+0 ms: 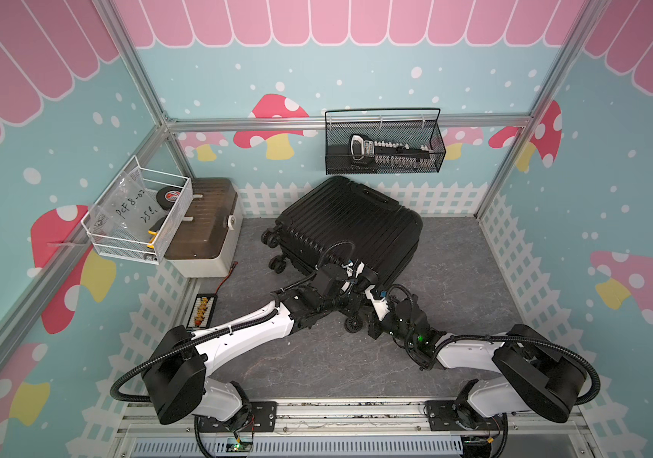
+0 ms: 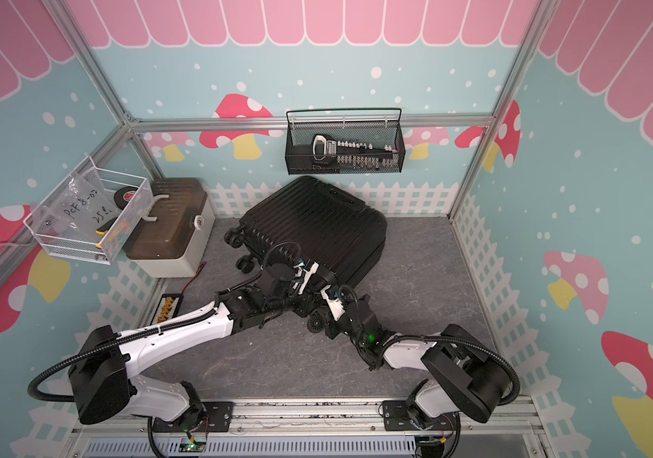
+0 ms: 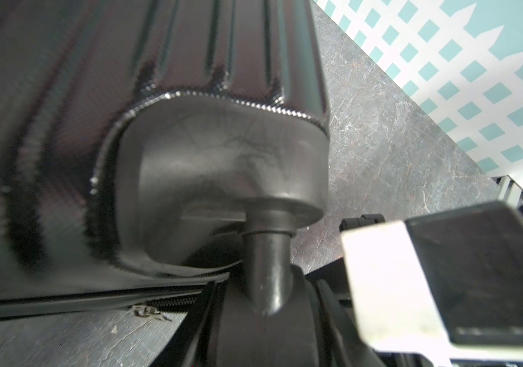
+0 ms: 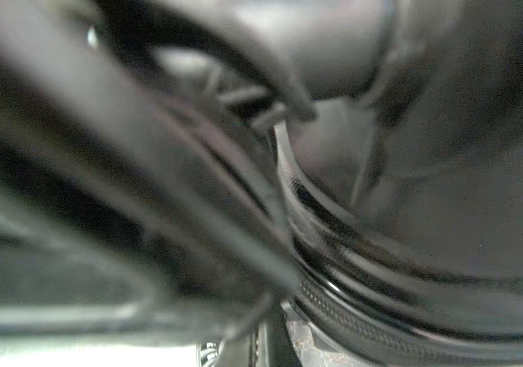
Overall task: Close the suitcase zippers
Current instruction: Zip the zipper on the suitcase.
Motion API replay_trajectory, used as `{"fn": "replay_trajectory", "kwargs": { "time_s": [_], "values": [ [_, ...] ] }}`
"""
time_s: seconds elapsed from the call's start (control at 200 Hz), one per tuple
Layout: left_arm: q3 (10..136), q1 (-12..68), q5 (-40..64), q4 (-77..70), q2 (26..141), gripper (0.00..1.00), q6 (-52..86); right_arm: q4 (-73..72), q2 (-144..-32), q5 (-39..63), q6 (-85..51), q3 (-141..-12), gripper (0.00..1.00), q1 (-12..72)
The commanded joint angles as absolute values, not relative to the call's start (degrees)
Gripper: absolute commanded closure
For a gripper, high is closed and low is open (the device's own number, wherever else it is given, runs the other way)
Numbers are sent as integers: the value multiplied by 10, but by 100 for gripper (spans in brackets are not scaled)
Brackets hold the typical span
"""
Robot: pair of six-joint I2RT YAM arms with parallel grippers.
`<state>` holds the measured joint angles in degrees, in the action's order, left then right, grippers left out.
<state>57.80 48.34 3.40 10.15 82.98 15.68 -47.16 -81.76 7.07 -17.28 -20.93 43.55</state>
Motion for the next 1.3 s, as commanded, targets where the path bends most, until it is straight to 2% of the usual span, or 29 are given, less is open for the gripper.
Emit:
{"fn": "replay_trajectory", "kwargs": {
  "time_s": [0.0,0.18,0.515,0.996,1.051,1.206,1.296],
  "values": [
    [618,514,134,-69,852,74,184,-560,-829,143,-131,-224,100,481],
    [633,524,173,-84,876,75,188,-572,-840,128,-134,-222,100,488],
    [650,526,211,-63,888,76,174,-545,-802,29,-122,-186,100,488],
    [652,527,271,-87,896,77,185,-544,-813,64,-129,-212,100,488],
    [652,526,260,-77,890,72,175,-532,-802,44,-133,-207,99,488],
    [657,526,205,-20,856,47,143,-450,-747,-65,-158,-182,73,488],
    [665,526,191,12,836,34,117,-409,-703,-108,-170,-161,63,488]
  ]
}}
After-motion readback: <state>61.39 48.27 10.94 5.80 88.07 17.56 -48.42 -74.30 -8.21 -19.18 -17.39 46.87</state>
